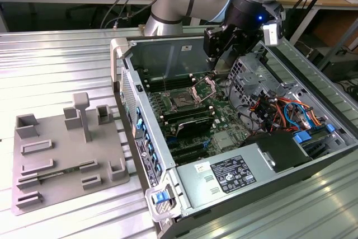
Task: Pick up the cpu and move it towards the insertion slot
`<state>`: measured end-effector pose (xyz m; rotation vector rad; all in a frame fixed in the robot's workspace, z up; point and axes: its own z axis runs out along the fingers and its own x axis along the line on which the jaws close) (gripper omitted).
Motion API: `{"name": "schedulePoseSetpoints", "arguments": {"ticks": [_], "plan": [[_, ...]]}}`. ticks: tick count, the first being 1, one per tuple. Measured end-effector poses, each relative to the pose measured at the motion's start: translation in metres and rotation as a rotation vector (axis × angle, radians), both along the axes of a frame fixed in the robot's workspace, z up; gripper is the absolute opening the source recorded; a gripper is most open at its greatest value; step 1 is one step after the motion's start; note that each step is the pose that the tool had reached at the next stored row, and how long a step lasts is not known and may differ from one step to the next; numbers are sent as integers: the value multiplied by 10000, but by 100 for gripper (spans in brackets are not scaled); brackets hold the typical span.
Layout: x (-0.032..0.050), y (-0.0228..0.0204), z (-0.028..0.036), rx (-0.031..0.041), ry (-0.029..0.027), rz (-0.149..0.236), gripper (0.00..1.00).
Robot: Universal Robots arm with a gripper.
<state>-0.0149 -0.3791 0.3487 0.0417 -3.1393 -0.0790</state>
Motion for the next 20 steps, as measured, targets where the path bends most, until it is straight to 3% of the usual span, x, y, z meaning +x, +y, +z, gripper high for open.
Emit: {"name": "schedulePoseSetpoints", "arguments": {"ticks": [15, 20], "plan": [[1, 119, -50, 0, 0, 1, 55], [0, 139, -70, 0, 0, 1, 55]]}}
